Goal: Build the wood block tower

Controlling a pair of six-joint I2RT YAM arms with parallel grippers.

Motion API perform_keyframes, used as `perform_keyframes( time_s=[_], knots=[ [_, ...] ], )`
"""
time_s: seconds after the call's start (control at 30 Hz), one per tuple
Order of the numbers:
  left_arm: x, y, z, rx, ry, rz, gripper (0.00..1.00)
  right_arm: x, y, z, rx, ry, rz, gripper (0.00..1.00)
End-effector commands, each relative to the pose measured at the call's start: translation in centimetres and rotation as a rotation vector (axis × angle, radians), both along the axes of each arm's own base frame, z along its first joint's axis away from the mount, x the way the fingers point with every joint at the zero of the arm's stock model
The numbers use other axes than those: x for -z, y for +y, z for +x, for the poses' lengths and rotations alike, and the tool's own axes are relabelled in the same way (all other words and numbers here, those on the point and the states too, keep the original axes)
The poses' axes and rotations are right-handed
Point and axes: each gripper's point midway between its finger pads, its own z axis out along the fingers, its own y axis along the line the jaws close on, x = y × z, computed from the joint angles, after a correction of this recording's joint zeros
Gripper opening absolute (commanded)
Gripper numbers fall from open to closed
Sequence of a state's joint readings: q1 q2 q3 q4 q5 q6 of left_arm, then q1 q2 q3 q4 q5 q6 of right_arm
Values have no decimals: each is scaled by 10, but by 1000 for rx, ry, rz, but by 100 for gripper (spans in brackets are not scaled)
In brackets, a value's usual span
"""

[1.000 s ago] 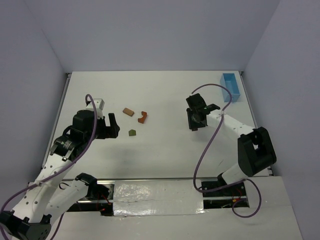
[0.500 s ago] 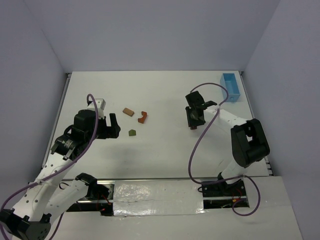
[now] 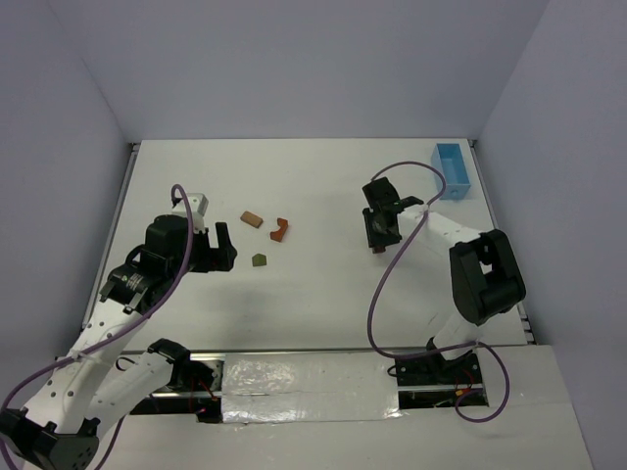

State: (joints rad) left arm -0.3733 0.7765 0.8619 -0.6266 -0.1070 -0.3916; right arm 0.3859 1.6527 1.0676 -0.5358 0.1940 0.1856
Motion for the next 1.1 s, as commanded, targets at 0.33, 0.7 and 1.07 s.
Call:
perform_keyframes(
  time_s=[0.33, 0.7, 1.07],
  knots=[
    [-11, -5, 3, 29, -51, -5, 100, -9, 2, 22, 8, -45, 14, 22],
    [-11, -6, 2, 32, -54, -4, 99, -7, 4, 25, 0, -39, 18, 24],
    [-12, -8, 1, 39, -54, -5, 99, -5, 4, 26, -1, -30, 13, 28]
  ],
)
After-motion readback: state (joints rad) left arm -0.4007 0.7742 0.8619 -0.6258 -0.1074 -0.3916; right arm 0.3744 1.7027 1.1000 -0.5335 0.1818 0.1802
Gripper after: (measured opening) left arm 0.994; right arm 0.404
